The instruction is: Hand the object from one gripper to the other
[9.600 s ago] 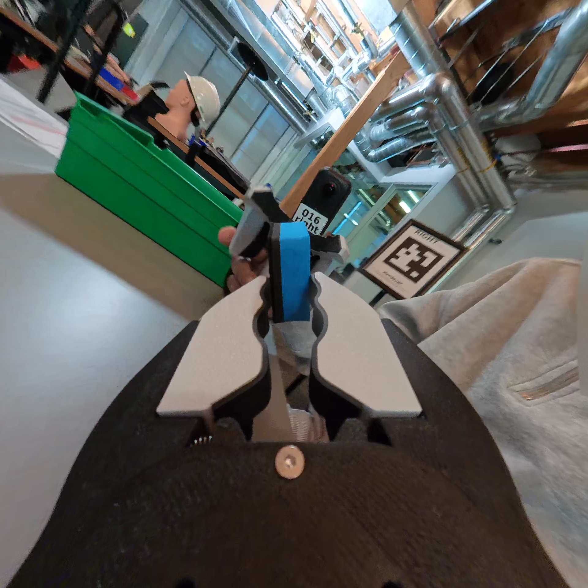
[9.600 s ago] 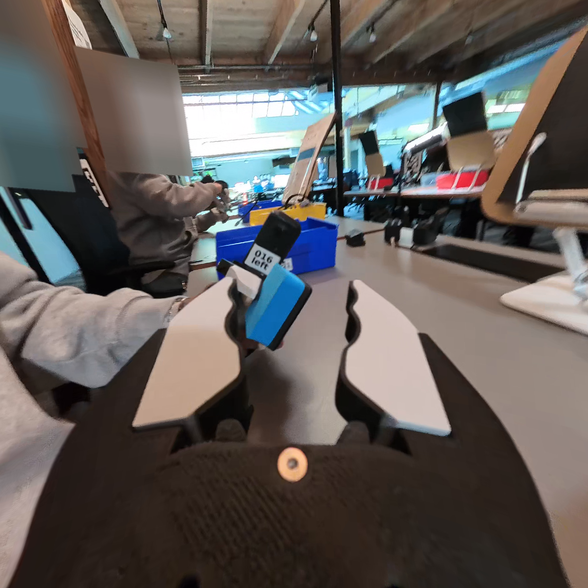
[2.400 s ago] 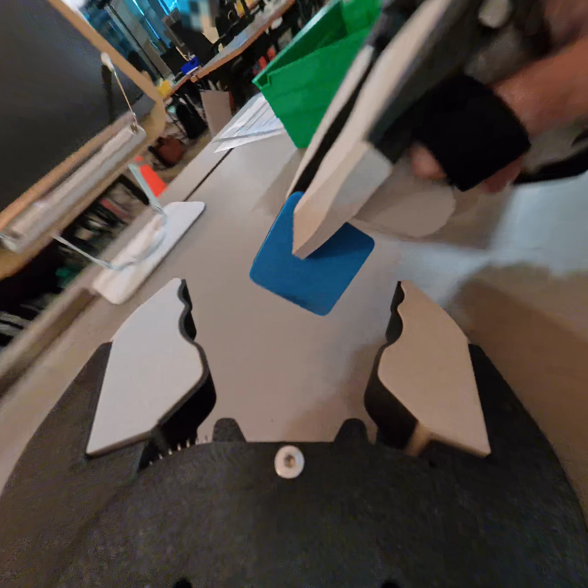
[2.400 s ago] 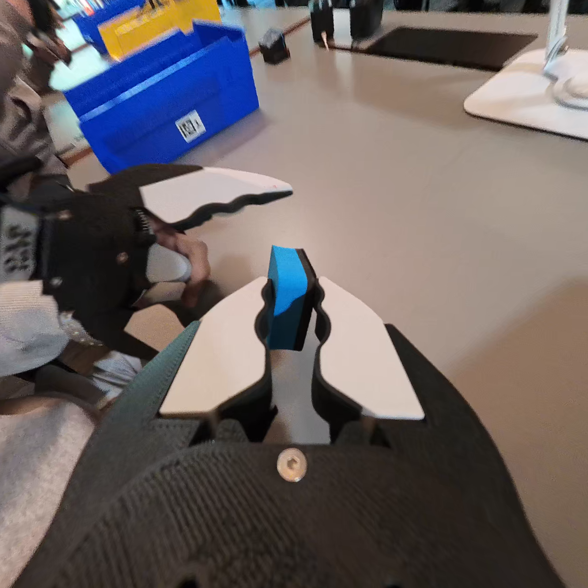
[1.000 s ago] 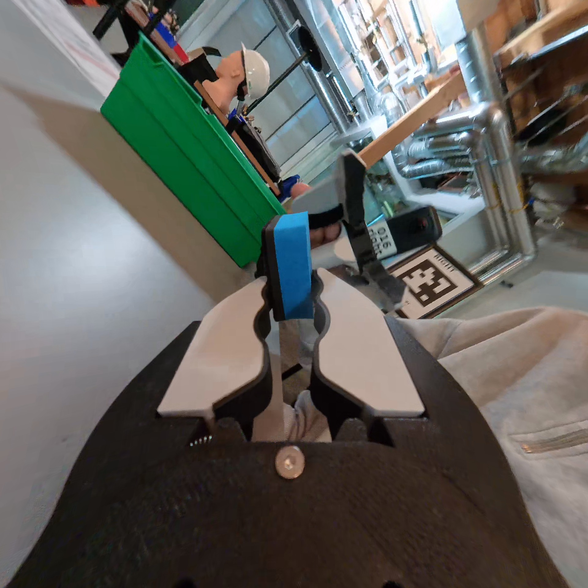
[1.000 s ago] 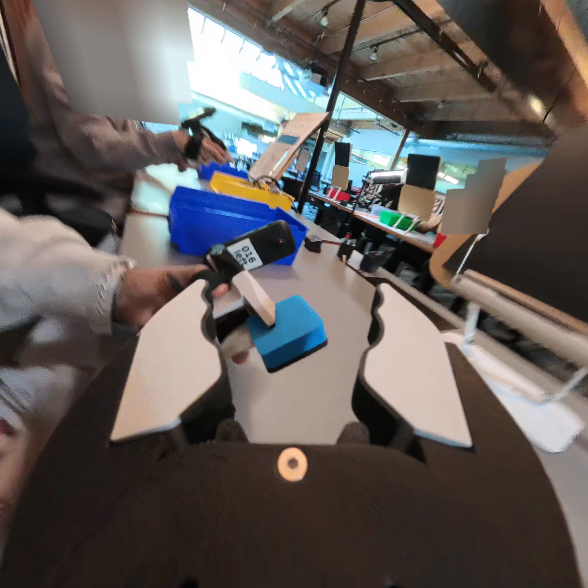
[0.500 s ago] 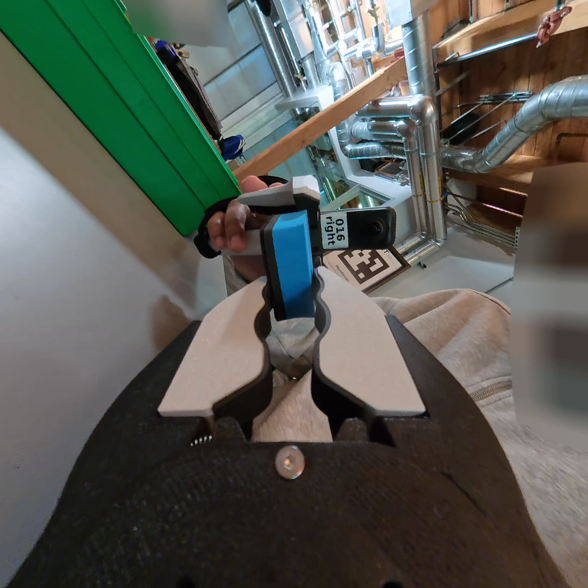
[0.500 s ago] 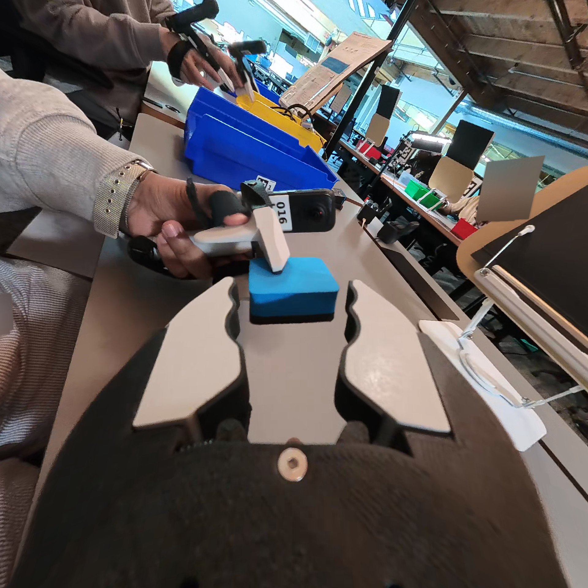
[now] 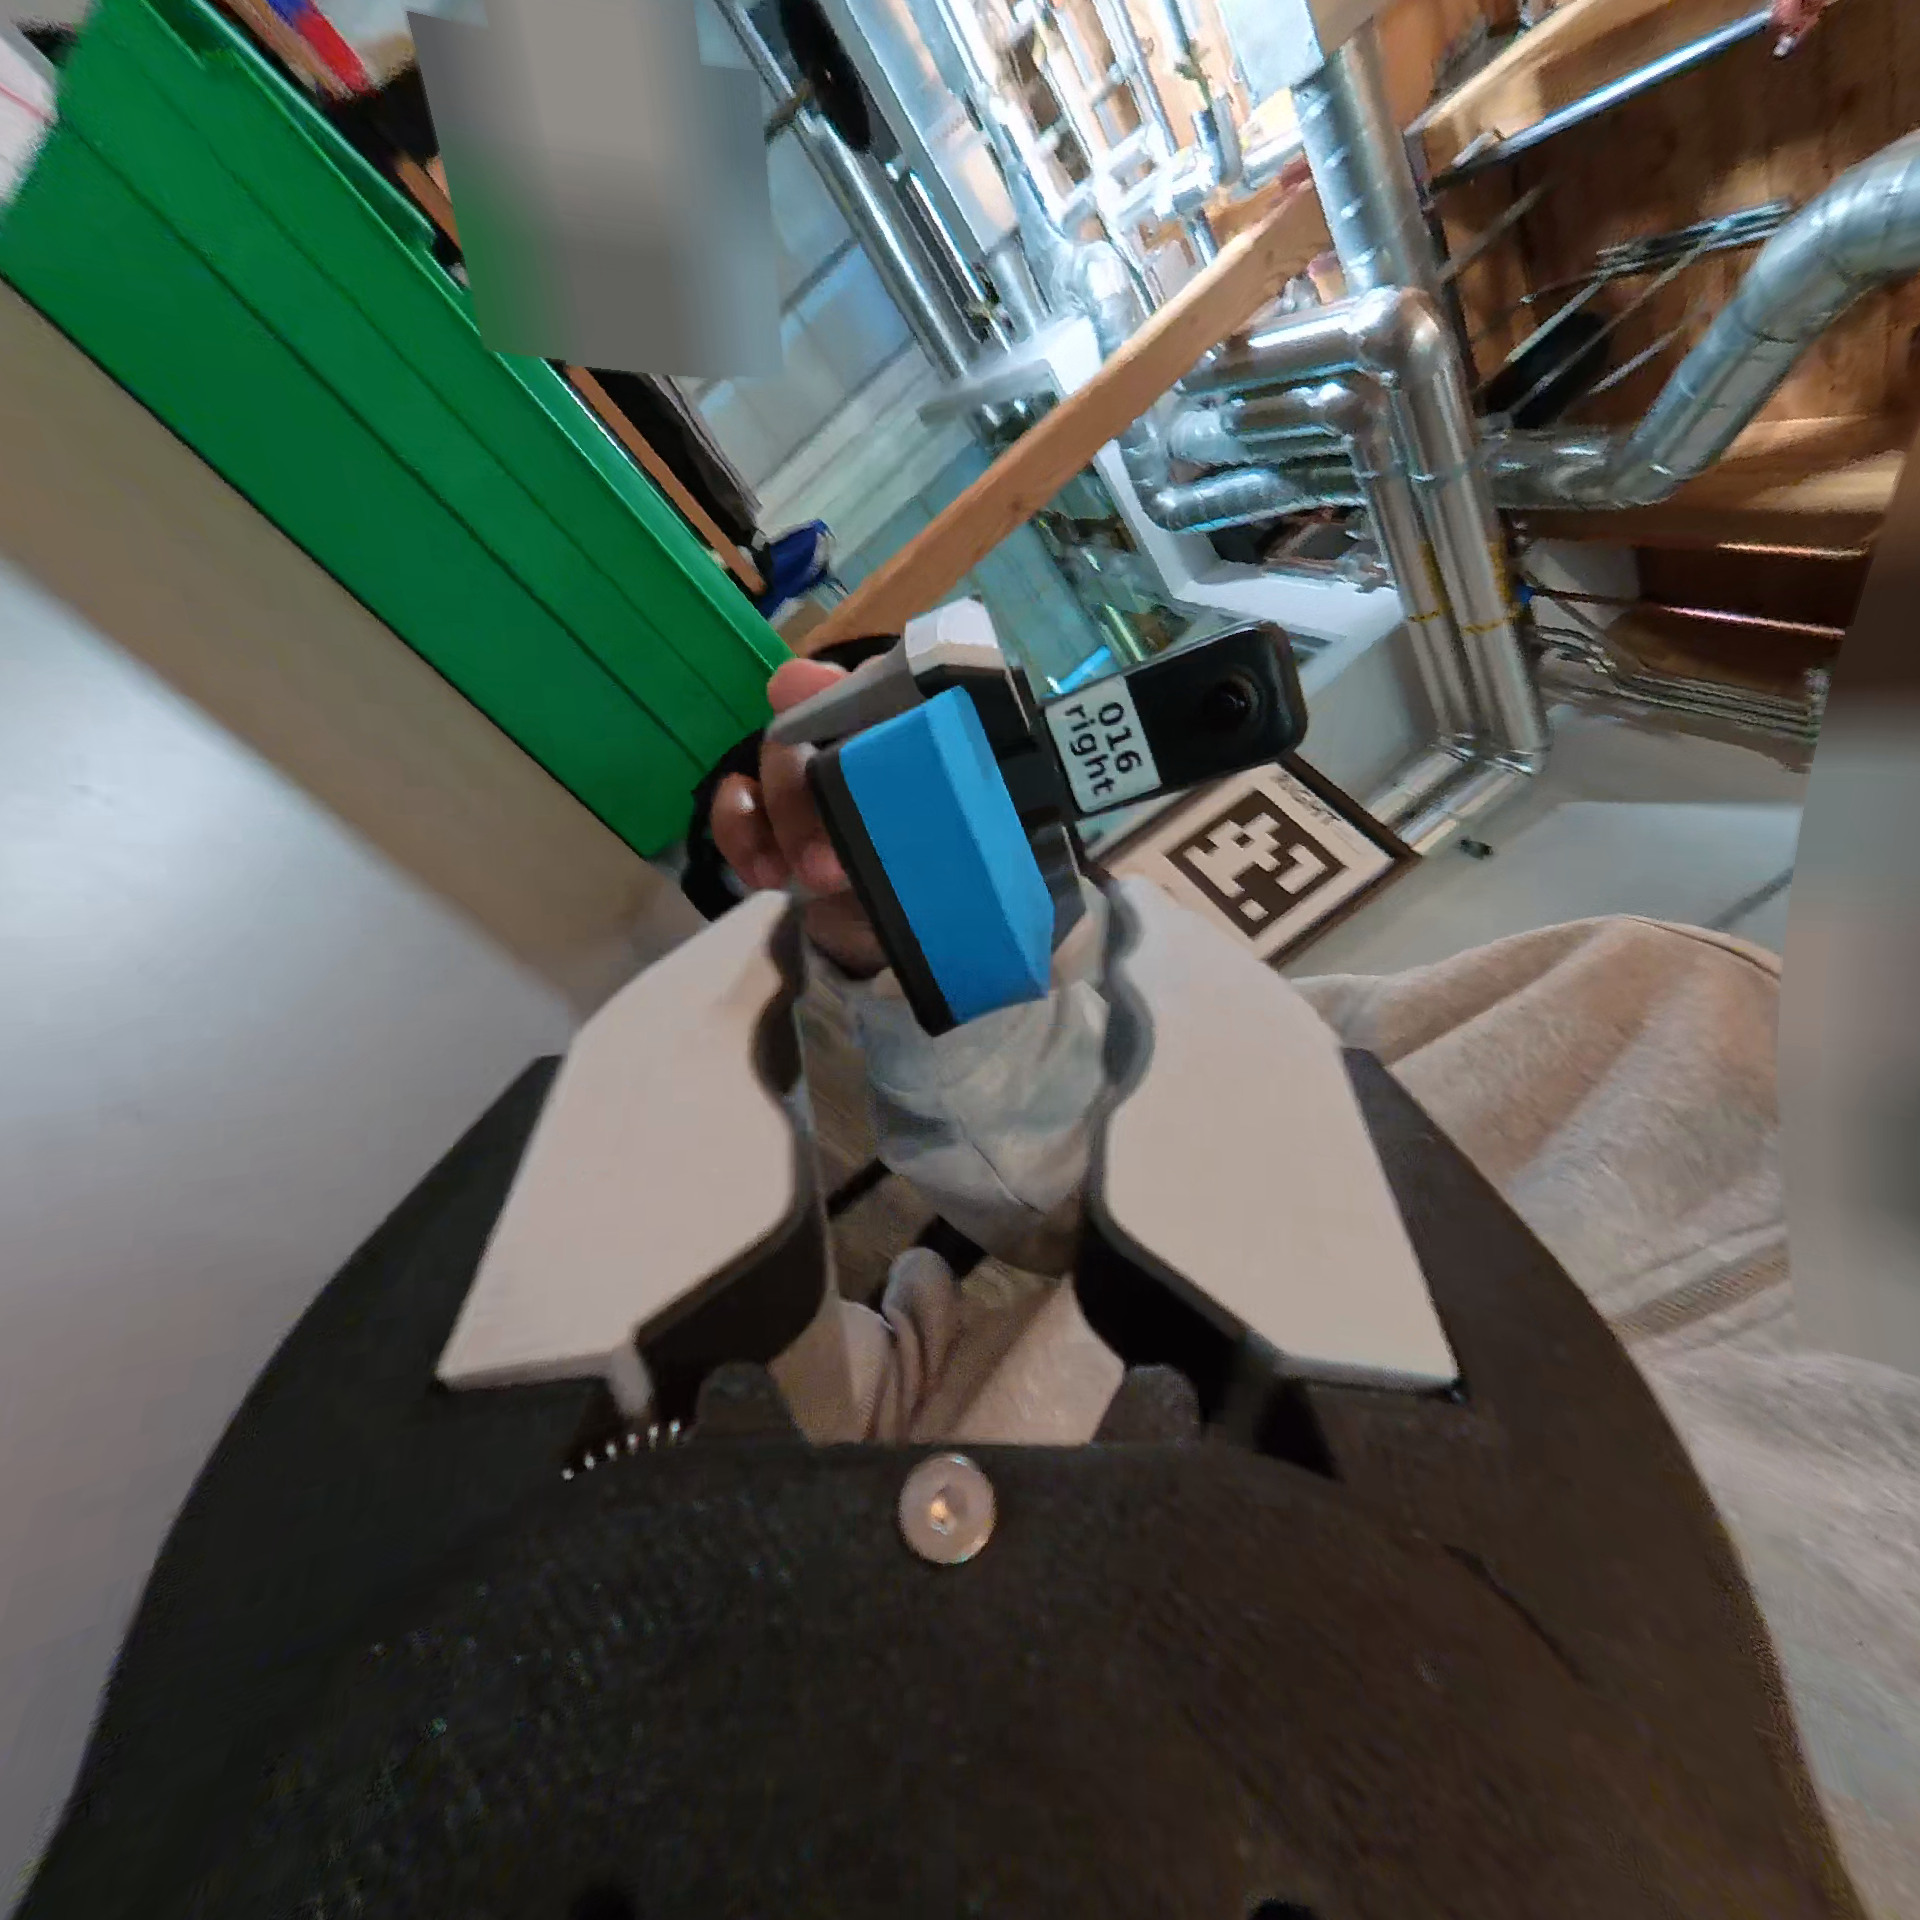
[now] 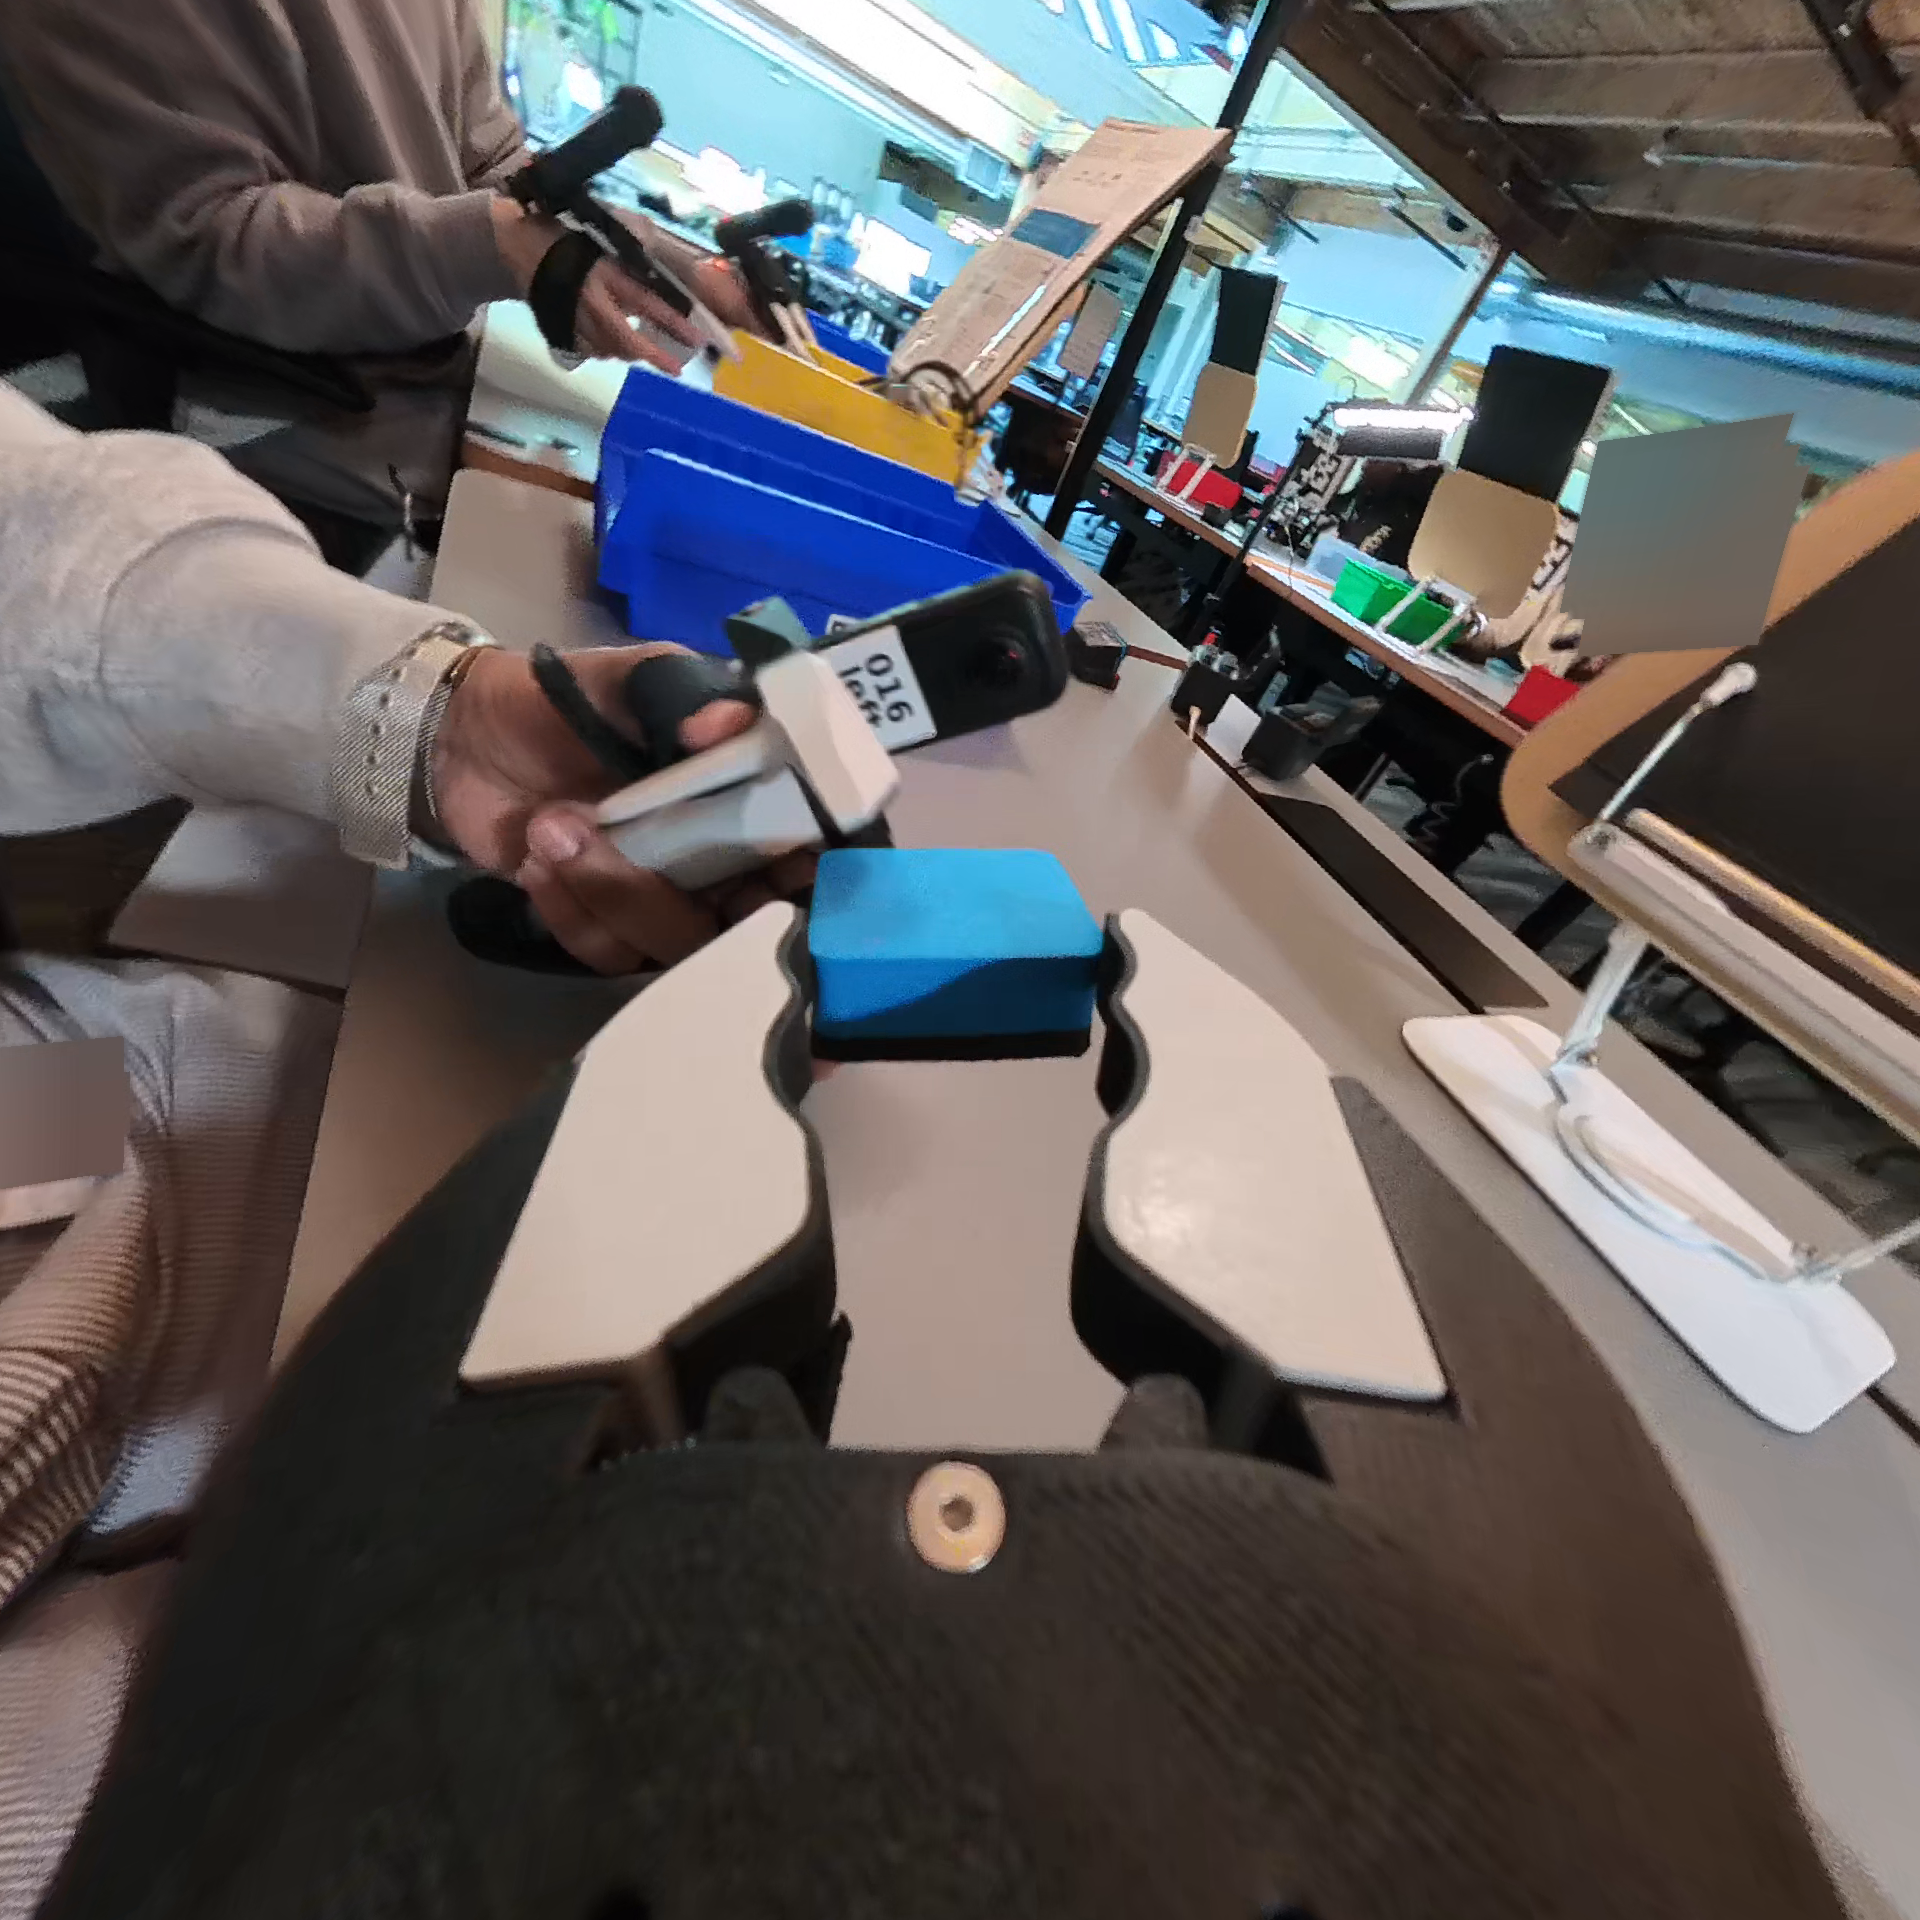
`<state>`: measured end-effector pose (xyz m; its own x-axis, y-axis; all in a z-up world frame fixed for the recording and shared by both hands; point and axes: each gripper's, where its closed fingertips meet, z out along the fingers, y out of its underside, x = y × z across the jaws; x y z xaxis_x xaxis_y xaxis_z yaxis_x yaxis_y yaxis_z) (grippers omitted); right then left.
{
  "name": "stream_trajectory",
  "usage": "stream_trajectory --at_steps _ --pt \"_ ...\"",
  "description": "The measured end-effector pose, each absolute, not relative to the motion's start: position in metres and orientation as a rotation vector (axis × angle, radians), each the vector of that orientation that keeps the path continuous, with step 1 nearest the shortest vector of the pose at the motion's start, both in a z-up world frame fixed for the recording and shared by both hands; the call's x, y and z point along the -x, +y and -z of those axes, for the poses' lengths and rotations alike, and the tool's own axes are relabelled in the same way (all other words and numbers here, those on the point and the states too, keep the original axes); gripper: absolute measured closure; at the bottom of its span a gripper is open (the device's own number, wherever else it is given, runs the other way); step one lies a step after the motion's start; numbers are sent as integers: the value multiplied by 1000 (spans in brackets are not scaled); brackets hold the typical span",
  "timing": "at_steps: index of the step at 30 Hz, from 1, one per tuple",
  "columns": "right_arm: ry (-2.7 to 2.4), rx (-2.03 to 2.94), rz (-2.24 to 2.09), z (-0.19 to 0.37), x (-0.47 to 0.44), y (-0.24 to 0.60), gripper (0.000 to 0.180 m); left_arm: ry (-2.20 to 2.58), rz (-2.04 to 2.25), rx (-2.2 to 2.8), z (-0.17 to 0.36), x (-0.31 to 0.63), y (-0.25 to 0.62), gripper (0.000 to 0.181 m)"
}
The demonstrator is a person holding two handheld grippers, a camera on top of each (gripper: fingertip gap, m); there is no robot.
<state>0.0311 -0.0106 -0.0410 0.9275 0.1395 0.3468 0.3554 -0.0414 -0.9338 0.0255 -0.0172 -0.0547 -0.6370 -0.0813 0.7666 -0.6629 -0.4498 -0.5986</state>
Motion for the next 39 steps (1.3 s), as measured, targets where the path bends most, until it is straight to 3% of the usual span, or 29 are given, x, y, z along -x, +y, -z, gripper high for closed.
stream_trajectory --at_steps 4,7,15,23,35,39 --pt "-189 1635 30 38 -47 -15 126 -1373 -2290 -1167 49 -38 -6 78" --pt "-20 1645 -285 38 -46 -17 126 -1433 -2375 -1182 44 -40 -2 70" --pt "89 1627 -560 36 -41 -19 126 -1766 -2411 -1118 47 -34 -14 92" --pt "81 1642 -604 40 -34 -16 126 -1812 -2381 -1035 48 -26 -21 126" --pt "51 1598 -548 37 -36 -14 125 -1764 -2349 -1052 48 -26 -19 127" --pt "11 1570 -425 33 -42 -14 110 -1621 -2327 -1104 48 -30 -12 127"
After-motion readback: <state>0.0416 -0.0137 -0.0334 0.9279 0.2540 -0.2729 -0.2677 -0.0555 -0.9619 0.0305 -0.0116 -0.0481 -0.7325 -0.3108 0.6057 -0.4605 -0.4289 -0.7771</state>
